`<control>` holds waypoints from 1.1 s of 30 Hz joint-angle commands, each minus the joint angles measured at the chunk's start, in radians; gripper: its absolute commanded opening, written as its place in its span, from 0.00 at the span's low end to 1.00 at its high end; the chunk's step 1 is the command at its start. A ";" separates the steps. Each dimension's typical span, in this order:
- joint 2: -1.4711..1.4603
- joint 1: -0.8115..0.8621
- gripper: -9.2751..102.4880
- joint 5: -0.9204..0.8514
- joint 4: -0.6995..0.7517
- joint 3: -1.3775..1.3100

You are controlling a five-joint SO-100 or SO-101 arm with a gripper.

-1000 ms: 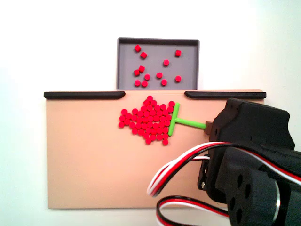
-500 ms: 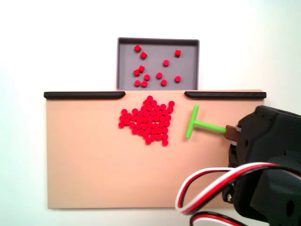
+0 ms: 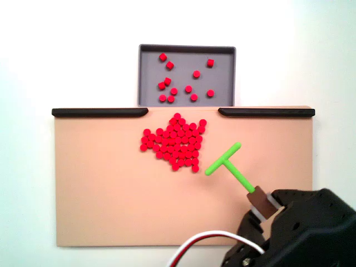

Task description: Gather the right side granules

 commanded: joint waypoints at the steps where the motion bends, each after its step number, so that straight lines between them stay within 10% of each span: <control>1: 0.084 -0.063 0.08 0.295 0.002 0.026; 13: 0.167 -0.273 0.08 0.957 0.002 0.110; 33: 0.152 -0.258 0.08 0.916 -0.008 0.144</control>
